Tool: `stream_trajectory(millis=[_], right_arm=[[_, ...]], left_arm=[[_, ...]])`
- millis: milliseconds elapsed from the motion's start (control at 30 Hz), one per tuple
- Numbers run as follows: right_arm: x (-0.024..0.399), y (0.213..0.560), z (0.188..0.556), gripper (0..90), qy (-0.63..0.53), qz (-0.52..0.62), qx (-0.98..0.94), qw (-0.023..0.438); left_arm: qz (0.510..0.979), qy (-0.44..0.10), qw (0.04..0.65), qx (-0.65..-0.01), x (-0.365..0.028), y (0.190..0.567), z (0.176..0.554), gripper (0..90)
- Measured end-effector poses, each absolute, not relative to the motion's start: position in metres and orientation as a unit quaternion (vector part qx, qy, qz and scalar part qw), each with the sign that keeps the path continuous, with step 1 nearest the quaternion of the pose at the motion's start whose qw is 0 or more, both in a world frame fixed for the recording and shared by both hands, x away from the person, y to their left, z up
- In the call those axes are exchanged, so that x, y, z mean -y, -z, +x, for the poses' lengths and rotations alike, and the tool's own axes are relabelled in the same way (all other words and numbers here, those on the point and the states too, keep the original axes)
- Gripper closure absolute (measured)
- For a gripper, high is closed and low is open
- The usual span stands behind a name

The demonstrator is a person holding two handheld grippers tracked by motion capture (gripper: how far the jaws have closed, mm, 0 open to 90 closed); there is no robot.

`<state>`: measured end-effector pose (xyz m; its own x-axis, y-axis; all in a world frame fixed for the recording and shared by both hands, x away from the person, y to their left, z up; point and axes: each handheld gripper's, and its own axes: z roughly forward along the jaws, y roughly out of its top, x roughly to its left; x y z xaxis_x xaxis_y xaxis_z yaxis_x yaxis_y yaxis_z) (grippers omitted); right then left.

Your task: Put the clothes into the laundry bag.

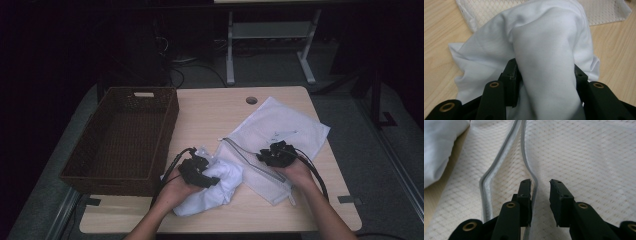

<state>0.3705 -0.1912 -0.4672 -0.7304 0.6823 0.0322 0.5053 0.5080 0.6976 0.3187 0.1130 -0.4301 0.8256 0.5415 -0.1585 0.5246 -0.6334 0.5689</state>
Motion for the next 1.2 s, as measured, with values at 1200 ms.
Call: stream_trajectory(millis=[1200], right_arm=[[0.205,0.442,0.364,88.4,-0.43,0.352,-0.822,0.121]], left_arm=[[0.905,-0.015,0.309,-0.293,-0.113,0.431,0.319,52.9]])
